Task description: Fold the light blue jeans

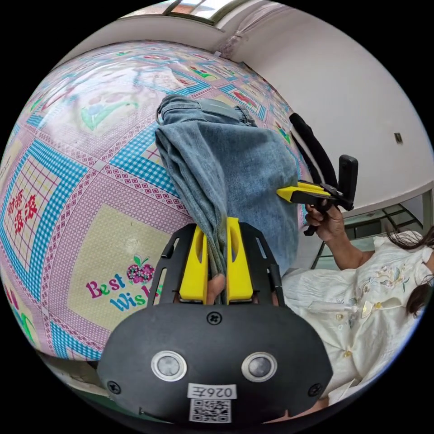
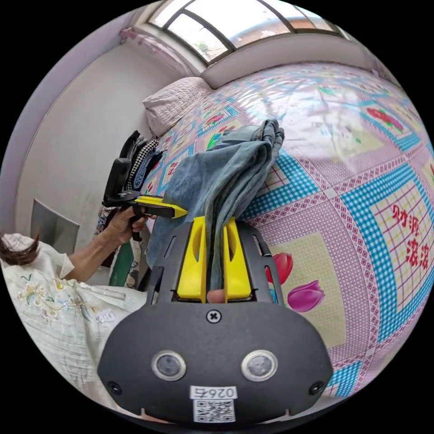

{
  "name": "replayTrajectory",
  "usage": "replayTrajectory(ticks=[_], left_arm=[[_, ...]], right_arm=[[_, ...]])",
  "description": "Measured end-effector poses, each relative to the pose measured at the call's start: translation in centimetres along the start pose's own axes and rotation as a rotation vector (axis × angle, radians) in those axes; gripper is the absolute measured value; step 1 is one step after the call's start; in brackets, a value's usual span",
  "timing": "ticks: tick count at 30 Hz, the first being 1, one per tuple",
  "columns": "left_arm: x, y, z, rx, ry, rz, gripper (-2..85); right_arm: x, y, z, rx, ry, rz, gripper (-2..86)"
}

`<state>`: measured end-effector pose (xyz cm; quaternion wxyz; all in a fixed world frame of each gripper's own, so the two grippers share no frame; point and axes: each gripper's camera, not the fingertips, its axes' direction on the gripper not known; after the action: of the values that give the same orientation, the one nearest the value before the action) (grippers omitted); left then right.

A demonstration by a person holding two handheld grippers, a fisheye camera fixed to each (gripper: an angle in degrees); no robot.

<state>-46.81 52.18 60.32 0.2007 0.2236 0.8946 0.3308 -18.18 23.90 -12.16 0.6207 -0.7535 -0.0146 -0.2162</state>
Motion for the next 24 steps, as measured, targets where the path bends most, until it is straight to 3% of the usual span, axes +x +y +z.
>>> replayTrajectory(ticks=[4, 6, 11, 13, 18, 24], left_arm=[[-0.2, 2.3, 0.0, 0.071, 0.081, -0.079, 6.9], [-2.4, 3.1, 1.3, 0.066, 0.21, -0.192, 7.6], [-5.0, 2.8, 4.4, 0.044, 0.468, -0.24, 7.5], [-4.2, 2.4, 4.7, 0.034, 0.452, -0.212, 6.9], [1.6, 2.5, 3.3, 0.085, 0.266, -0.109, 6.5], [2.4, 7.9, -1.1, 0.266, 0.283, -0.171, 6.4]], right_arm=[[-1.6, 1.2, 1.7, -0.021, 0.071, -0.1, 1.9], [-0.7, 1.3, 3.4, -0.053, 0.073, -0.094, 2.4], [7.3, 2.0, 8.3, -0.157, -0.12, 0.089, 2.9], [9.7, 3.2, 9.3, -0.143, -0.208, 0.147, 2.3], [4.2, 4.4, 9.5, -0.121, 0.06, -0.065, 1.8], [-1.9, 4.9, 10.9, -0.057, 0.083, -0.263, 1.7]])
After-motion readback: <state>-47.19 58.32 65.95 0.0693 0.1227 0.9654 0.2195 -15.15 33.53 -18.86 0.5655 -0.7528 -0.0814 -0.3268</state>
